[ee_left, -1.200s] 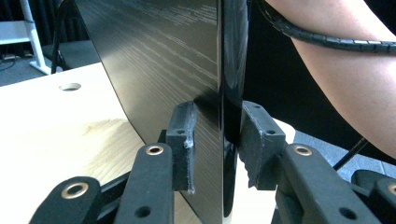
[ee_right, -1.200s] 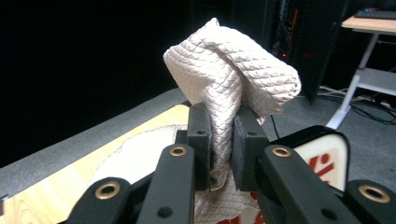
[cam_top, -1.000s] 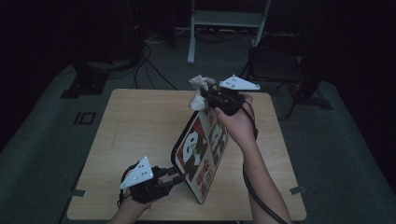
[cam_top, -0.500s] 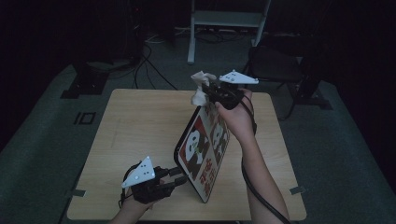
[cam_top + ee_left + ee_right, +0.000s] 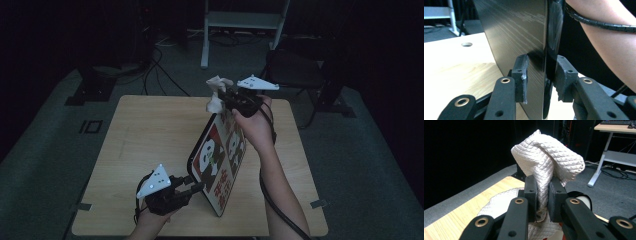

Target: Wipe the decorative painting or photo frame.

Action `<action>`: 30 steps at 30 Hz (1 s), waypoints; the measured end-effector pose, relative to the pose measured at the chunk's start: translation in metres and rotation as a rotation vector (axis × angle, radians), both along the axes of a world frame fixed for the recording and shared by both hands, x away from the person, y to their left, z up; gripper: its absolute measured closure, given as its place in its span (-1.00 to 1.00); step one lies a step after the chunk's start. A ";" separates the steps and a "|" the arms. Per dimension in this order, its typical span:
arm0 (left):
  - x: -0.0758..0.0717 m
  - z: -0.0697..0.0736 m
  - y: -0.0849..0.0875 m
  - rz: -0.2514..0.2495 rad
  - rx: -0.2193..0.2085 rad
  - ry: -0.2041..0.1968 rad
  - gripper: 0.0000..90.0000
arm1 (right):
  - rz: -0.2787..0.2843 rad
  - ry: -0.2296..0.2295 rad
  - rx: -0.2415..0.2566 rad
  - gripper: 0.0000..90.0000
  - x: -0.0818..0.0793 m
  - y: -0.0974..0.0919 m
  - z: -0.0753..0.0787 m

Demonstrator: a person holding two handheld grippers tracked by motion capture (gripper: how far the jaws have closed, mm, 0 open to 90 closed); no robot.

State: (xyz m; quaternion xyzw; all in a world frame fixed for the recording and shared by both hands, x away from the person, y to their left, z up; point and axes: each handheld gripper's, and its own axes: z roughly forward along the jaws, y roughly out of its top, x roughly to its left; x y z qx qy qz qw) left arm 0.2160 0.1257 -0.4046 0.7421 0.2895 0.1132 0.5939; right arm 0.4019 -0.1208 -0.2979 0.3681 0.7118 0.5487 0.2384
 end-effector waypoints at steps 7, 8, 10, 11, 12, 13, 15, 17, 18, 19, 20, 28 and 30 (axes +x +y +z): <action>0.006 -0.005 -0.008 0.019 -0.022 0.028 0.32 | -0.009 -0.006 -0.004 0.77 -0.002 0.000 0.000; 0.006 -0.006 -0.009 0.028 -0.028 0.026 0.32 | -0.010 -0.008 -0.007 0.77 -0.002 0.001 0.000; 0.007 -0.007 -0.010 0.030 -0.038 0.029 0.36 | -0.012 -0.009 -0.008 0.77 -0.002 0.001 0.000; 0.004 -0.007 -0.012 0.043 -0.031 0.016 0.36 | -0.012 -0.009 -0.008 0.77 -0.002 0.001 0.000; 0.004 -0.007 -0.012 0.043 -0.031 0.016 0.38 | -0.011 -0.005 -0.004 0.77 -0.002 0.000 0.000; 0.004 -0.006 -0.011 0.050 -0.022 0.010 0.39 | -0.008 -0.003 -0.002 0.77 -0.001 -0.001 0.000; 0.004 -0.006 -0.008 0.073 -0.026 0.010 0.45 | -0.020 -0.009 -0.012 0.77 -0.001 -0.002 0.000; 0.006 -0.006 -0.005 0.098 -0.026 0.010 0.52 | -0.036 -0.010 -0.019 0.77 0.000 -0.006 0.001; 0.006 -0.006 -0.005 0.098 -0.026 0.010 0.54 | -0.036 -0.010 -0.019 0.77 0.000 -0.006 0.001; 0.010 -0.005 -0.001 0.109 -0.029 0.017 0.57 | -0.049 -0.004 -0.017 0.77 0.001 -0.011 0.001; 0.010 -0.005 -0.001 0.109 -0.029 0.017 0.59 | -0.049 -0.004 -0.017 0.77 0.001 -0.011 0.001; 0.021 -0.004 0.014 0.141 -0.036 0.030 0.73 | -0.073 0.009 -0.001 0.77 -0.002 -0.032 0.001; 0.024 -0.003 0.018 0.135 -0.045 0.043 0.75 | -0.073 0.009 0.001 0.77 -0.004 -0.035 0.001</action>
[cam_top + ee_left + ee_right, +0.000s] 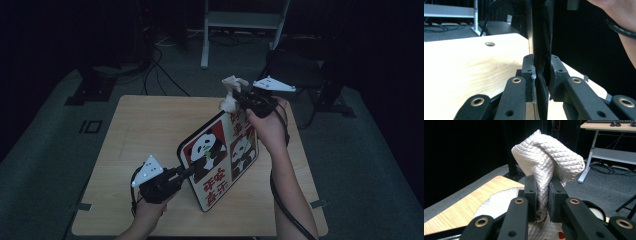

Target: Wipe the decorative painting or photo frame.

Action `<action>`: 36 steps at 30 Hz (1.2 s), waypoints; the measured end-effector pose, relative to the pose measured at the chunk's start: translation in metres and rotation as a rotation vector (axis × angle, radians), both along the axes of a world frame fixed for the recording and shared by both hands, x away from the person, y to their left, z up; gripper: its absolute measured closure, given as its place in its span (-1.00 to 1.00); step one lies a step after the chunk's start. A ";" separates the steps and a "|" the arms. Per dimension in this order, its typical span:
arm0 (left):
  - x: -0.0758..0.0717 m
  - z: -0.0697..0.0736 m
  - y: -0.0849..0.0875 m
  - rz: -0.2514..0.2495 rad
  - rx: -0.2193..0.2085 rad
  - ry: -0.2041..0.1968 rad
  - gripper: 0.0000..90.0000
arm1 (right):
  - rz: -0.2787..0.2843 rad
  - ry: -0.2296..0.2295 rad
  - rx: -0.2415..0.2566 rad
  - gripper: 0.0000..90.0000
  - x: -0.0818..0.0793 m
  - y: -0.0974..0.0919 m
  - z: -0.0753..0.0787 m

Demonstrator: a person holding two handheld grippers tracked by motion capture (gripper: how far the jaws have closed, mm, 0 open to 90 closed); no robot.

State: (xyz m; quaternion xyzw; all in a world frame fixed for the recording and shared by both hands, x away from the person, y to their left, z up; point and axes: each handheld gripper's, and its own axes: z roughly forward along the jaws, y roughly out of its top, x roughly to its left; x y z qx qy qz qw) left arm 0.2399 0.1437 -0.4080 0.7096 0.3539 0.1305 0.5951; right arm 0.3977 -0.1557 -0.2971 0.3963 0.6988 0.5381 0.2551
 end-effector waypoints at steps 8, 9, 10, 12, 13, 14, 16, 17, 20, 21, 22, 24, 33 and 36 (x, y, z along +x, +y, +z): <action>-0.002 0.001 0.003 -0.017 0.012 -0.009 0.75 | -0.016 -0.009 -0.020 0.77 -0.002 -0.004 0.001; -0.002 0.000 0.004 -0.018 0.008 -0.006 0.75 | -0.015 -0.005 -0.014 0.77 -0.002 -0.005 0.001; -0.001 0.000 0.006 -0.027 0.006 -0.004 0.75 | -0.006 -0.015 0.001 0.76 -0.004 -0.006 0.001; 0.001 0.000 0.007 -0.036 0.003 0.007 0.75 | 0.016 -0.026 0.060 0.76 -0.008 -0.007 0.002; 0.002 0.001 0.008 -0.038 0.008 0.006 0.75 | 0.031 -0.040 0.076 0.76 -0.012 -0.008 0.004; 0.002 0.001 0.009 -0.041 0.005 0.010 0.75 | 0.041 -0.057 0.094 0.76 -0.016 -0.008 0.007; 0.003 0.002 0.011 -0.048 0.015 0.013 0.75 | 0.059 -0.087 0.088 0.76 -0.025 -0.008 0.014; 0.003 0.002 0.011 -0.048 0.015 0.013 0.75 | 0.059 -0.087 0.088 0.76 -0.025 -0.008 0.014; 0.007 0.002 0.016 -0.060 0.012 0.022 0.76 | 0.069 -0.129 0.084 0.76 -0.042 -0.011 0.023; 0.007 0.002 0.018 -0.067 0.013 0.023 0.76 | 0.069 -0.133 0.085 0.76 -0.045 -0.013 0.024; 0.007 0.003 0.020 -0.061 0.016 0.024 0.76 | 0.066 -0.138 0.087 0.76 -0.048 -0.016 0.024; 0.008 0.003 0.024 -0.071 0.014 0.028 0.76 | 0.047 -0.143 0.072 0.76 -0.052 -0.022 0.023; 0.013 0.007 0.048 -0.109 0.041 0.035 0.76 | -0.010 -0.138 0.099 0.76 -0.059 -0.051 0.014; 0.014 0.008 0.057 -0.118 0.045 0.035 0.75 | -0.022 -0.149 0.095 0.76 -0.061 -0.055 0.015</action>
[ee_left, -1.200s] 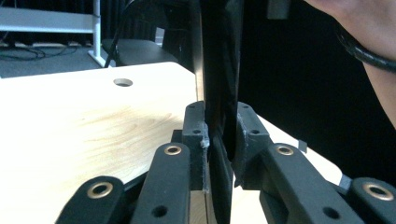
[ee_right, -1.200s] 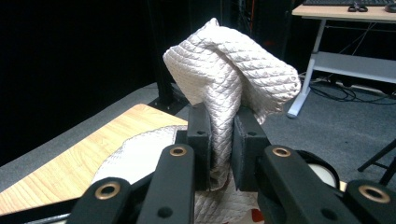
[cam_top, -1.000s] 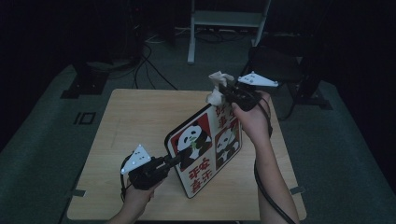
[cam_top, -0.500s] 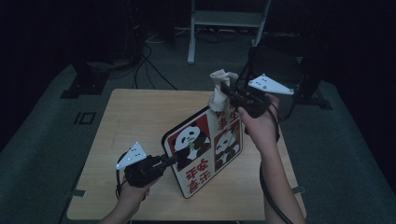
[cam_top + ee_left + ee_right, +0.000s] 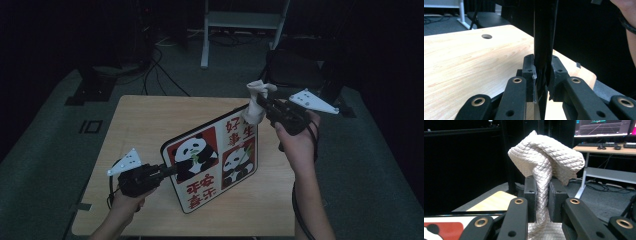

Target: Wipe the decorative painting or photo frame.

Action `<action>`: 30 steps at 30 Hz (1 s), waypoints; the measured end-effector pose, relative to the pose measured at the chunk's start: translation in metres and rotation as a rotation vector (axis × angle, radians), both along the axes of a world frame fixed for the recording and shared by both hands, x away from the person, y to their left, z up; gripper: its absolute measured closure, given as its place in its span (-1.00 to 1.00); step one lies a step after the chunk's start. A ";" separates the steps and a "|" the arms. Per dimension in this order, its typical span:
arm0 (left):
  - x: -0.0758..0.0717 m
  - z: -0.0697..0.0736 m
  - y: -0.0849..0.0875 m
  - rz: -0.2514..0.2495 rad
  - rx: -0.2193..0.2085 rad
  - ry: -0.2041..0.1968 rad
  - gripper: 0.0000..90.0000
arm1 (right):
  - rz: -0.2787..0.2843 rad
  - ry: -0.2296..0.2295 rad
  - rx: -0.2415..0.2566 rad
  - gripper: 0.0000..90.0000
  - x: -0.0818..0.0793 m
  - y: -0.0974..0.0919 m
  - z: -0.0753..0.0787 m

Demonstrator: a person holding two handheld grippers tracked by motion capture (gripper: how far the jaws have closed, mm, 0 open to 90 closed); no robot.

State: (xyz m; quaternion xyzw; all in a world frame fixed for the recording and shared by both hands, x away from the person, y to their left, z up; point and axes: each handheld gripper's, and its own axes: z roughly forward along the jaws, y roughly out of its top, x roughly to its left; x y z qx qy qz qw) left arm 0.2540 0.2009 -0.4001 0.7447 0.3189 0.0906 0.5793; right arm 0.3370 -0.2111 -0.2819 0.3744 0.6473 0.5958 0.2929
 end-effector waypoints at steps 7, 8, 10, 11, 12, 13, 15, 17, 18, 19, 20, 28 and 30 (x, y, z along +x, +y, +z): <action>0.009 0.005 0.021 -0.023 0.038 0.004 0.73 | -0.009 -0.043 -0.001 0.76 -0.002 0.005 0.010; 0.010 0.005 0.023 -0.021 0.035 0.004 0.72 | -0.007 -0.052 0.002 0.76 -0.001 0.007 0.012; 0.011 0.004 0.025 -0.026 0.028 0.007 0.73 | 0.010 -0.056 0.016 0.76 0.002 0.012 0.014; 0.011 0.004 0.025 -0.026 0.025 0.007 0.73 | 0.017 -0.059 0.018 0.76 0.004 0.016 0.015; 0.011 0.004 0.025 -0.029 0.026 0.006 0.73 | 0.023 -0.056 0.013 0.76 0.007 0.019 0.016; 0.011 0.004 0.025 -0.030 0.026 0.003 0.73 | 0.028 -0.054 0.013 0.76 0.009 0.023 0.016; 0.012 0.003 0.025 -0.032 0.023 0.004 0.73 | 0.052 -0.048 -0.001 0.75 0.015 0.032 0.013; 0.012 0.003 0.025 -0.034 0.023 0.002 0.73 | 0.063 -0.031 -0.028 0.75 0.022 0.041 0.008; 0.011 0.003 0.025 -0.033 0.024 0.000 0.73 | 0.071 -0.019 -0.051 0.75 0.025 0.044 0.004; 0.011 0.003 0.025 -0.033 0.026 -0.002 0.73 | 0.059 -0.006 -0.075 0.75 0.029 0.046 0.000; 0.011 0.003 0.025 -0.032 0.024 -0.002 0.73 | 0.046 0.019 -0.108 0.76 0.032 0.047 -0.005; 0.011 0.003 0.025 -0.029 0.024 -0.007 0.72 | -0.023 0.092 -0.049 0.77 0.043 0.020 -0.024; 0.011 0.003 0.025 -0.024 0.021 -0.004 0.72 | -0.047 0.100 -0.058 0.77 0.043 0.016 -0.026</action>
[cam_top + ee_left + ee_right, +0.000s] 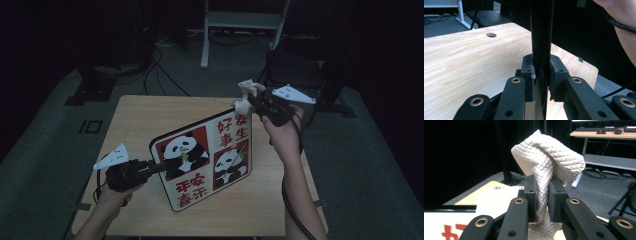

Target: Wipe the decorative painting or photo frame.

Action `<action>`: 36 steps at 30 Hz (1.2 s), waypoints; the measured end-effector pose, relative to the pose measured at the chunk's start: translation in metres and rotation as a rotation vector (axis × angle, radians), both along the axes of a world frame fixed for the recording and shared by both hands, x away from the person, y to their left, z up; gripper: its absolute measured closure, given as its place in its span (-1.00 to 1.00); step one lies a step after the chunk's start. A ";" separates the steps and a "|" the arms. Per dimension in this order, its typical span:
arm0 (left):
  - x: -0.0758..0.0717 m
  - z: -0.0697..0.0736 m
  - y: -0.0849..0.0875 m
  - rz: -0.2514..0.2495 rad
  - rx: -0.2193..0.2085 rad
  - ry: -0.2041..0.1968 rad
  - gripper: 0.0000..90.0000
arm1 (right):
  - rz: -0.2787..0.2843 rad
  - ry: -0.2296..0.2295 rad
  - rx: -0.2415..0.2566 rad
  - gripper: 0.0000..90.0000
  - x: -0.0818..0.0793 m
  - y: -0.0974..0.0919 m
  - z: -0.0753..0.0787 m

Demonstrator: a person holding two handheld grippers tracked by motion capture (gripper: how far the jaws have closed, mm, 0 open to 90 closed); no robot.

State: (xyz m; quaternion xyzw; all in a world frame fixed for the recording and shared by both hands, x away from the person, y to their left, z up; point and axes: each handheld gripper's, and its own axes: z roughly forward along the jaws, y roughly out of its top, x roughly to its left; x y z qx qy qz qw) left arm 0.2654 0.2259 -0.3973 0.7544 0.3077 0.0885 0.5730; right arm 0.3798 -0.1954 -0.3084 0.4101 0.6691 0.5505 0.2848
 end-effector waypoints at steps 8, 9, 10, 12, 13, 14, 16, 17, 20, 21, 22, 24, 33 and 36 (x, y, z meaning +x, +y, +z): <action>0.000 0.000 0.000 0.000 0.006 -0.002 0.72 | -0.022 0.048 0.013 0.77 0.002 -0.013 -0.018; 0.000 0.000 0.000 -0.003 0.007 -0.003 0.72 | -0.020 0.055 0.016 0.77 0.003 -0.014 -0.021; 0.000 0.000 0.000 -0.002 0.007 -0.003 0.72 | -0.018 0.064 0.021 0.77 0.003 -0.015 -0.023; 0.000 0.000 0.000 -0.004 0.010 -0.002 0.72 | -0.017 0.082 0.029 0.77 0.005 -0.016 -0.029; 0.000 0.000 -0.001 -0.002 0.011 -0.003 0.72 | -0.017 0.093 0.025 0.77 0.005 -0.015 -0.033; 0.000 0.000 -0.001 -0.004 0.013 -0.003 0.72 | -0.018 0.099 0.016 0.77 0.005 -0.015 -0.036; 0.000 0.000 -0.001 -0.001 0.015 -0.003 0.72 | -0.018 0.116 0.013 0.77 0.006 -0.014 -0.044; 0.000 0.000 -0.001 -0.002 0.016 -0.005 0.72 | -0.019 0.123 0.018 0.78 0.006 -0.014 -0.047; 0.000 0.000 0.000 0.004 0.012 -0.006 0.72 | -0.008 0.151 0.027 0.78 0.008 -0.016 -0.057; 0.000 0.000 0.000 0.009 0.014 -0.008 0.71 | -0.004 0.165 0.026 0.78 0.008 -0.016 -0.061; 0.000 0.000 0.000 0.008 0.014 -0.008 0.71 | 0.001 0.175 0.019 0.78 0.009 -0.017 -0.064; 0.001 -0.001 0.000 0.005 0.015 -0.008 0.71 | 0.011 0.192 0.020 0.78 0.010 -0.017 -0.071; -0.001 0.000 -0.003 0.000 0.029 -0.020 0.71 | 0.041 0.258 0.059 0.78 0.010 -0.027 -0.094; -0.002 0.000 -0.004 -0.006 0.035 -0.025 0.71 | 0.055 0.288 0.056 0.78 0.007 -0.032 -0.109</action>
